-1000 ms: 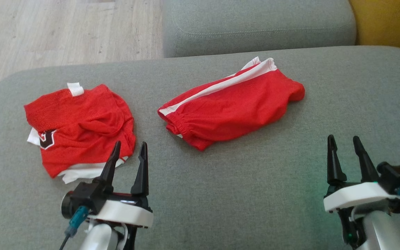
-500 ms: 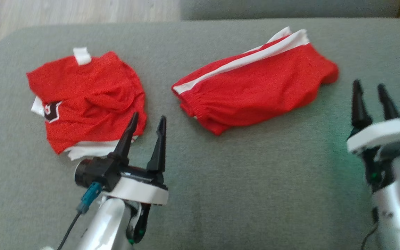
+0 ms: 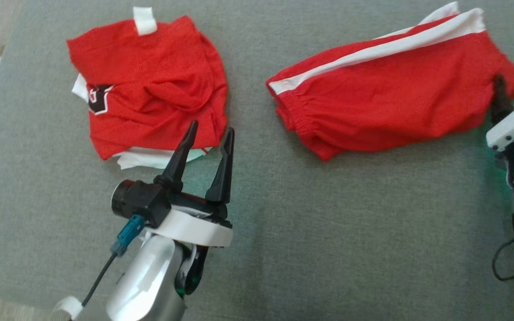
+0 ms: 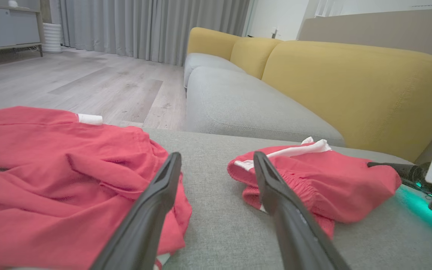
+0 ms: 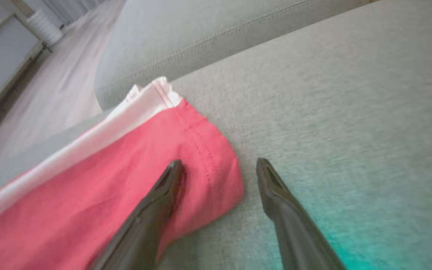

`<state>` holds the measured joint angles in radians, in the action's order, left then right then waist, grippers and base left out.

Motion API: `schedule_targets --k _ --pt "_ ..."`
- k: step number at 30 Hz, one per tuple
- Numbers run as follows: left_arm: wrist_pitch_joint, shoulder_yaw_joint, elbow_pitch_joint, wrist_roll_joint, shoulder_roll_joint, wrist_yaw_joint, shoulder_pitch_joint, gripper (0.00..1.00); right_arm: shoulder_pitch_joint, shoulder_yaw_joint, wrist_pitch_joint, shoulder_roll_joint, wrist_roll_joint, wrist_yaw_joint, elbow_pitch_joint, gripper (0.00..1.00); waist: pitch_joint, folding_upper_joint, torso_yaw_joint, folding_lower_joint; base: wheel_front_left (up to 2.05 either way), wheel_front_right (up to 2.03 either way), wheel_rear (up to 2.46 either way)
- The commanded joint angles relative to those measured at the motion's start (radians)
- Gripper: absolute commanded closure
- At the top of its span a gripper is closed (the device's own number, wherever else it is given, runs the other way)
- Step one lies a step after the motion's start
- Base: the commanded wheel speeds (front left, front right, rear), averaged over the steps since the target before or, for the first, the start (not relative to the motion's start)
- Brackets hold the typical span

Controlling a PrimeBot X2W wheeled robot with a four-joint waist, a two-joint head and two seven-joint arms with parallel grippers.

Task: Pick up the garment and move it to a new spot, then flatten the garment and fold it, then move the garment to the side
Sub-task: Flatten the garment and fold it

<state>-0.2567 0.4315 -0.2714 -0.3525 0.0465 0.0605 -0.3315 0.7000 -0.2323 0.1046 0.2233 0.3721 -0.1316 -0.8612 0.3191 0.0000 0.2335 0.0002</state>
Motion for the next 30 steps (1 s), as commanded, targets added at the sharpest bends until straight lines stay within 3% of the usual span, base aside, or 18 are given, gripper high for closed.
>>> schedule_targets --k 1,12,13,14,15,30 --pt "-0.005 -0.014 0.036 -0.011 0.004 -0.010 -0.039 0.00 0.037 0.041 0.000 0.016 -0.040 0.001 -0.006 0.00 0.023 0.0000 0.022 -0.0002 0.00 0.00 0.00" --pt "-0.005 0.026 0.040 -0.034 0.004 -0.032 -0.067 0.00 0.111 0.177 0.004 -0.002 -0.073 0.001 -0.163 0.00 0.027 0.0000 0.040 -0.0002 0.00 0.00 0.00" --pt "-0.005 0.026 0.039 -0.034 0.004 -0.033 -0.067 0.00 0.114 0.188 0.003 -0.003 -0.067 0.001 -0.170 0.30 0.026 0.0000 0.039 -0.0002 0.00 0.00 0.00" --pt "-0.005 0.026 0.038 -0.034 0.004 -0.033 -0.066 0.00 0.116 0.199 0.000 -0.002 -0.060 0.001 -0.176 0.82 0.024 0.0000 0.038 -0.0002 0.00 0.00 0.00" --pt "-0.005 0.025 0.036 -0.033 0.004 -0.034 -0.066 0.00 0.118 0.210 -0.008 0.000 -0.056 0.001 -0.179 1.00 0.023 0.0000 0.037 -0.0002 0.00 0.00 0.00" --pt "-0.005 -0.003 0.035 -0.028 0.004 -0.029 -0.036 0.00 0.040 0.239 -0.195 0.097 0.137 0.001 -0.092 1.00 -0.043 0.0000 -0.067 -0.0002 0.00 0.00 0.00"
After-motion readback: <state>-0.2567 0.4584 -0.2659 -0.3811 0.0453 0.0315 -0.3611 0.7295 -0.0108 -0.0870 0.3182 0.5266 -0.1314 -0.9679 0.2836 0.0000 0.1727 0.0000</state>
